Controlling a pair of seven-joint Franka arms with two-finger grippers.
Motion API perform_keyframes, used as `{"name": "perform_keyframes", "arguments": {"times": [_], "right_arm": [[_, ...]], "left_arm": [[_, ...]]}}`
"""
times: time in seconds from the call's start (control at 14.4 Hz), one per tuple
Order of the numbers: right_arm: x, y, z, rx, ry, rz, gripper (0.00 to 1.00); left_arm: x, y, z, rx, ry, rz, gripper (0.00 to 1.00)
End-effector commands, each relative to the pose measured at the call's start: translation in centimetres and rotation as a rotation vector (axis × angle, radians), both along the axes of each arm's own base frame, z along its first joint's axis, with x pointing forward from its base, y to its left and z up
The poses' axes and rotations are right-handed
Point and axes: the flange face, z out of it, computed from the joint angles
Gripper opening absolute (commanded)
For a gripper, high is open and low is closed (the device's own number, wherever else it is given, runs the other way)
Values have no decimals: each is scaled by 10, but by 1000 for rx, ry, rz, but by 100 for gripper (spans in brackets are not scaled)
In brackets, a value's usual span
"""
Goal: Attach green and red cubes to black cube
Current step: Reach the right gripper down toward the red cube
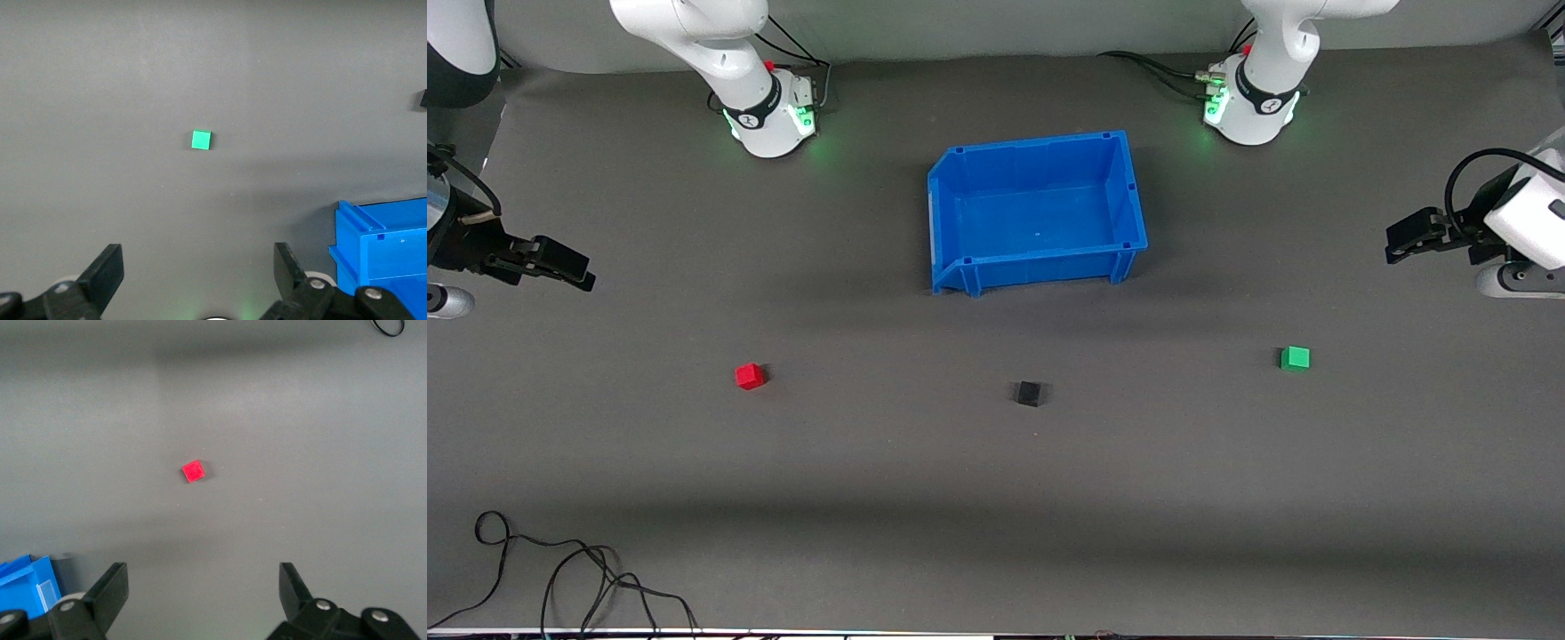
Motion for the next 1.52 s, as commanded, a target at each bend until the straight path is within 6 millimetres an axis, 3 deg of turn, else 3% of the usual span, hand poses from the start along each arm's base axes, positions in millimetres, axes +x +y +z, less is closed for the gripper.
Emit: {"name": "perform_keyframes", "arguments": {"times": [0.0, 0.48, 0.76, 0.9, 1.04, 1.25, 1.45], "right_arm": [[-1, 0, 2, -3, 5, 7, 100], [1, 0, 3, -3, 2, 8, 100], [3, 9, -11, 50, 25, 27, 100], [9, 9, -29, 59, 43, 32, 100], [13, 9, -56, 61, 50, 64, 100], [16, 7, -114, 65, 38, 185, 100], [33, 8, -173, 77, 59, 341, 100]], "left_arm": [[-5, -1, 7, 15, -6, -1, 100], [-4, 5, 9, 0, -8, 22, 100], [-8, 7, 9, 17, 17, 220, 100], [-10, 9, 9, 19, 31, 242, 100], [-12, 19, 10, -12, 53, 379, 100], [-12, 25, 10, -37, 69, 658, 100], [-8, 23, 7, -15, 68, 955, 100]]}}
